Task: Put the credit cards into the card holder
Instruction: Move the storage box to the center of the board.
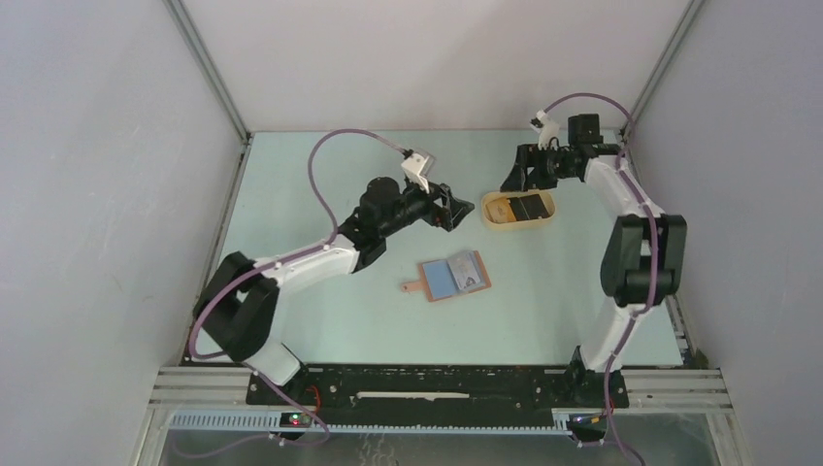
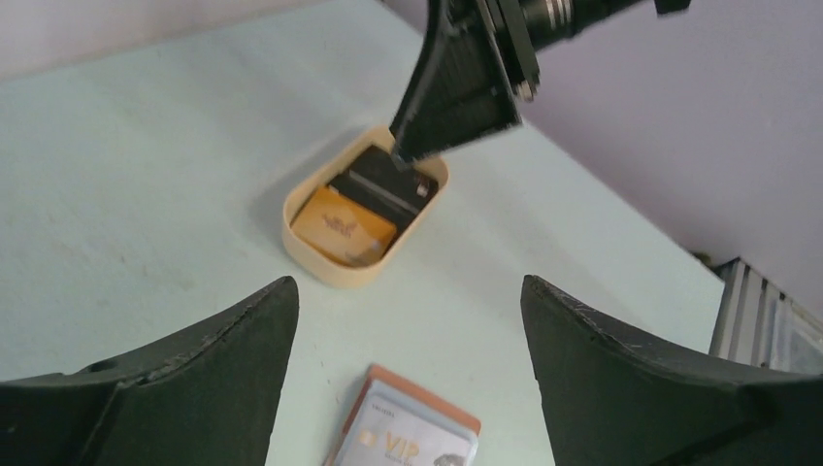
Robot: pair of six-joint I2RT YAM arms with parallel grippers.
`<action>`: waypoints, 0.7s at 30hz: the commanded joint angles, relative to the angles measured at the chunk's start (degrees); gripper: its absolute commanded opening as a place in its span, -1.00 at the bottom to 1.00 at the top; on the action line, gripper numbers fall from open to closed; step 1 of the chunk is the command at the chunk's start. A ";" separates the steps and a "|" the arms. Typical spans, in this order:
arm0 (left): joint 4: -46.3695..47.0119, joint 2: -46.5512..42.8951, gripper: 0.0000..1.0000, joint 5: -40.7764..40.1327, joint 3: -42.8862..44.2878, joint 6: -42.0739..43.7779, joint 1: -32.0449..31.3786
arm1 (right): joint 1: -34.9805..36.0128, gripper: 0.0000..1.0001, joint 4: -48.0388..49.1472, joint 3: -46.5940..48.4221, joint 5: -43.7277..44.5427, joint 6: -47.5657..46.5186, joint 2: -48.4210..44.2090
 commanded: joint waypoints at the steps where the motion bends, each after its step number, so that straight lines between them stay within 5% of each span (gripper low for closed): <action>1: 1.31 3.76 0.77 1.12 0.92 -1.88 0.05 | 0.04 0.59 -5.41 8.18 3.12 3.91 7.24; 21: -9.69 12.03 0.63 1.67 9.16 -2.44 0.11 | 0.65 0.23 -12.21 19.01 6.38 4.38 23.77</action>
